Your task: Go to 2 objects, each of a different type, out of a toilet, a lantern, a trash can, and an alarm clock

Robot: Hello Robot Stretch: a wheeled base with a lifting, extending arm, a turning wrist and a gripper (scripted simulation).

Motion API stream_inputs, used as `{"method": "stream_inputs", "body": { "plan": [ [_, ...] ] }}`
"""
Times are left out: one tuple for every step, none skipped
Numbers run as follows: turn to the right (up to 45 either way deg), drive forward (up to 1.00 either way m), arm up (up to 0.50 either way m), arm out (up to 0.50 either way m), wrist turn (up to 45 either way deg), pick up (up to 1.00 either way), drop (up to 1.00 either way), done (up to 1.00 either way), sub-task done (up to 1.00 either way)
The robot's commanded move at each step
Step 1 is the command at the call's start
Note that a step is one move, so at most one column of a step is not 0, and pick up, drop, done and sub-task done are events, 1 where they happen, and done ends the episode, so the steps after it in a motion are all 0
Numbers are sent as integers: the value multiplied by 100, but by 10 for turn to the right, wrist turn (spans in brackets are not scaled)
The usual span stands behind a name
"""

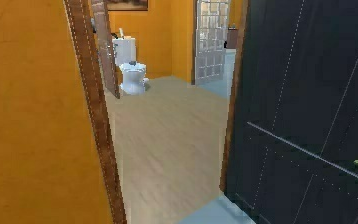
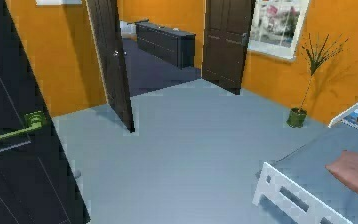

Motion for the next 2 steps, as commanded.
{"method": "stream_inputs", "body": {
  "plan": [
    [30,0,0,0,0,0,0,0,0],
    [0,95,0,0,0,0,0,0,0]
  ]
}}
